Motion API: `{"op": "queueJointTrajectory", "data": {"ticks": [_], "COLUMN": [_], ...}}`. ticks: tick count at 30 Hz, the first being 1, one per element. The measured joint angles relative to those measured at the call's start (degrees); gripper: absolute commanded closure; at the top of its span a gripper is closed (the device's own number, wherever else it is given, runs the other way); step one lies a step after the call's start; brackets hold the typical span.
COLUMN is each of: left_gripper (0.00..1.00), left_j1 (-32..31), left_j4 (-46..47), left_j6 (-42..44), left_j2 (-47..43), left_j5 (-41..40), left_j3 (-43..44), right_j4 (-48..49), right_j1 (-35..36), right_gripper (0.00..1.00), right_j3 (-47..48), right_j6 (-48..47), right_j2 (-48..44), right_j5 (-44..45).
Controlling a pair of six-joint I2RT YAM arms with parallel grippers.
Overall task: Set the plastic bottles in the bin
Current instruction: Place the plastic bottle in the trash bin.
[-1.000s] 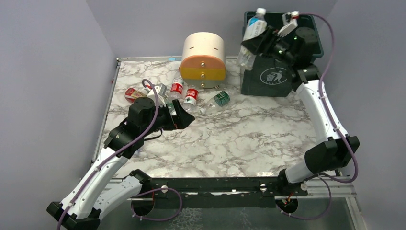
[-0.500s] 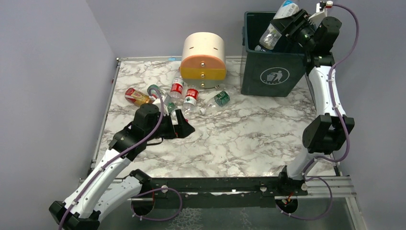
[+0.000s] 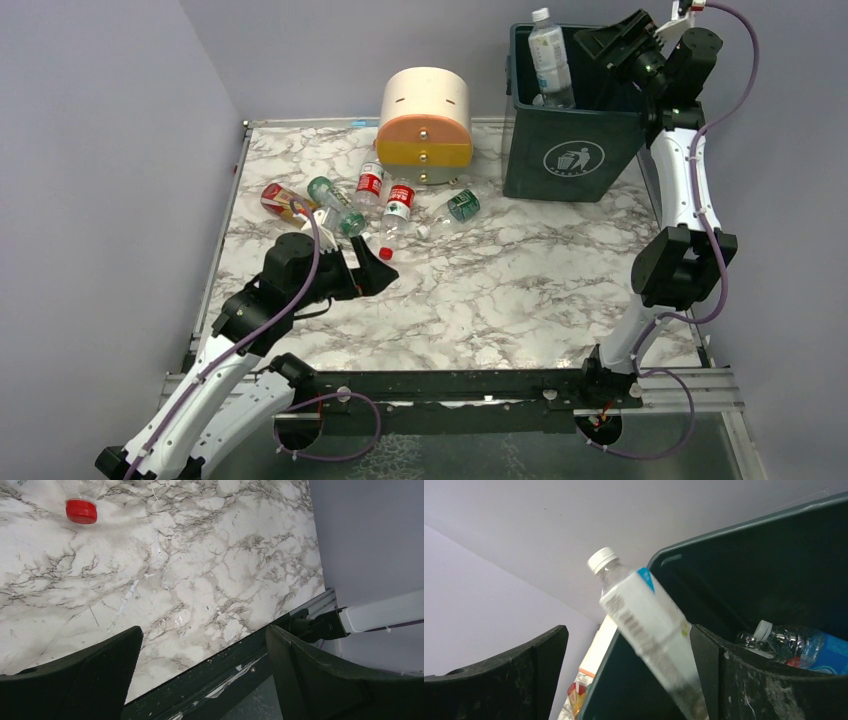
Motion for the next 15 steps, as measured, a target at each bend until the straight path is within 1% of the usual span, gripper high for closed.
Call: {"op": "queueJointTrajectory", "data": {"ticks": [4,7,11,15], "left_gripper": [0.01,0.01,0.01,0.01], "left_j1": [0.0,0.0,0.0,0.0], "left_j4": [0.0,0.0,-0.8,-2.6], "left_j6": [-0.3,-0.3,-0.5,-1.0], "left_j2": [-0.1,0.6,3.0,5.8], "left_j5": [-1.0,-1.8,-4.1,-7.6], "left_j3": [0.0,0.1,1.1,2.5], "right_j4": [-0.7,-0.9,-0.9,-0.9], "right_j1": [0.1,0.1,0.2,1.0], "right_gripper": [0.05,0.05,0.05,0.04], "right_j3": [-0.4,-2.7,-8.5,-15.7], "right_j6": [-0.3,-0.4,0.0,0.1], "right_j2": [-0.2,-1.5,-5.8,-12.9], "right_j5": [-0.2,-0.7,-2.3,-3.6]}}
